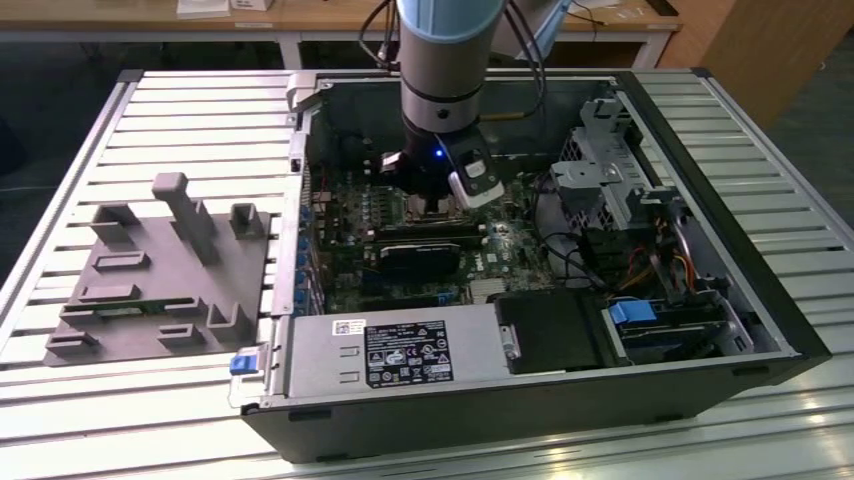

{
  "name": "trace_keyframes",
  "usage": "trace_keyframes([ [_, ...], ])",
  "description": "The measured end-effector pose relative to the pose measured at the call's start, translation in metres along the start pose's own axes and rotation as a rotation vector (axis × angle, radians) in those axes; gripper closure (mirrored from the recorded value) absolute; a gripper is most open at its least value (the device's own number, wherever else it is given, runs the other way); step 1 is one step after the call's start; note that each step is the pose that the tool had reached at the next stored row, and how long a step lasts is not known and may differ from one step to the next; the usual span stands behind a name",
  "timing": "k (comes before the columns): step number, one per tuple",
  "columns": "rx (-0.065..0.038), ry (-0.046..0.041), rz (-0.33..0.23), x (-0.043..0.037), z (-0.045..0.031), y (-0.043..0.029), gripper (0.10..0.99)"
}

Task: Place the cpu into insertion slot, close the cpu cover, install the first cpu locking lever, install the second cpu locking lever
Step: 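Install the second cpu locking lever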

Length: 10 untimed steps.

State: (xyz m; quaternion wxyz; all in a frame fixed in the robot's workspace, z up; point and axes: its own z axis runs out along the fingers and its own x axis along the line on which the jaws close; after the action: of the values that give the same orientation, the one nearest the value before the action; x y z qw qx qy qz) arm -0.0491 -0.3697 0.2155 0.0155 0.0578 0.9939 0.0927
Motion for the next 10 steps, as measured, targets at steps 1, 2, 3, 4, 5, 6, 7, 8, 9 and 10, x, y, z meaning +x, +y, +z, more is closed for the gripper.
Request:
trace_keyframes([
  [1,0.001,-0.0002,0.000,-0.0001,0.0005,0.0024,0.980],
  [2,0.001,-0.0002,0.000,-0.0001,0.0009,0.0047,0.980],
  [3,0.002,-0.0002,0.000,-0.0001,0.0014,0.0069,0.980],
  [4,0.002,-0.0002,0.000,-0.0001,0.0017,0.0089,0.980],
  [5,0.002,-0.0003,0.000,-0.0002,0.0021,0.0109,0.980],
  [6,0.003,-0.0003,0.000,-0.0004,0.0024,0.0123,0.980],
  [7,0.003,-0.0003,0.000,-0.0007,0.0026,0.0132,0.980],
  [8,0.004,-0.0004,0.000,-0.0009,0.0027,0.0137,0.980],
  [9,0.004,-0.0004,0.000,-0.0009,0.0027,0.0139,0.980],
  [10,0.005,-0.0004,0.000,-0.0008,0.0027,0.0141,0.980],
])
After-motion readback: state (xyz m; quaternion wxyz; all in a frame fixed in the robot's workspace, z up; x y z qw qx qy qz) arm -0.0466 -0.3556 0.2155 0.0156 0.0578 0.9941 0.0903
